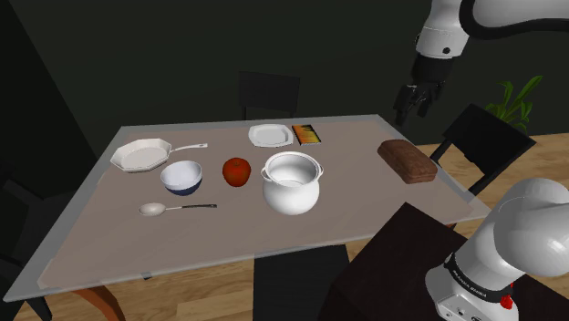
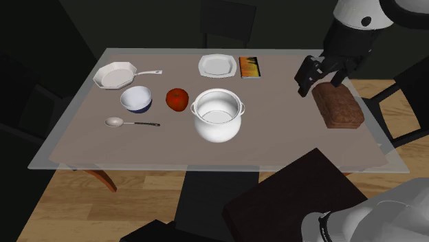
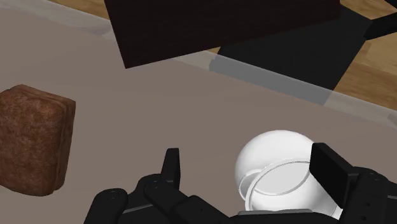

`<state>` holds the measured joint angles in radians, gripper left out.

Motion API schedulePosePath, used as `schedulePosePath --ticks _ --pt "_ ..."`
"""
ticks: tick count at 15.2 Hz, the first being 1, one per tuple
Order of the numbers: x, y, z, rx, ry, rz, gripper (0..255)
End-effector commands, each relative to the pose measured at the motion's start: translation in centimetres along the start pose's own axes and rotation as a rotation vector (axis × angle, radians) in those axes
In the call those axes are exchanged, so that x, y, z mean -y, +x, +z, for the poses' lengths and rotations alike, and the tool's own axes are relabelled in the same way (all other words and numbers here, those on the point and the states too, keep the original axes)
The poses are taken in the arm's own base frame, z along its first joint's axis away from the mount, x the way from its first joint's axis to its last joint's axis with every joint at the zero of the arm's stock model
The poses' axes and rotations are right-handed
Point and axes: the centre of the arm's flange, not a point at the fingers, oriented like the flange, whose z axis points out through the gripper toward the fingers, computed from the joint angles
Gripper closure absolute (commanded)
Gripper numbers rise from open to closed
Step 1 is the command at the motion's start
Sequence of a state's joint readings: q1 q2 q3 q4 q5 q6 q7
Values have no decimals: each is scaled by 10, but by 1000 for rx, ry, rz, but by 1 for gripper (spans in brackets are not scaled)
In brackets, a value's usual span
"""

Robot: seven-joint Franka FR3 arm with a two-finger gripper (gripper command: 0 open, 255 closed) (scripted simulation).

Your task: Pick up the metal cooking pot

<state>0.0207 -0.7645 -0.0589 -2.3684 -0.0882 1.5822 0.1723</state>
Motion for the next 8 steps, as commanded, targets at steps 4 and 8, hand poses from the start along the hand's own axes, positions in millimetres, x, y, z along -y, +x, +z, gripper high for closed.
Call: schedulePosePath --ticks 4,8 --pt "6 29 27 0 -2 -14 0" --pt "14 67 63 1 -4 -32 0"
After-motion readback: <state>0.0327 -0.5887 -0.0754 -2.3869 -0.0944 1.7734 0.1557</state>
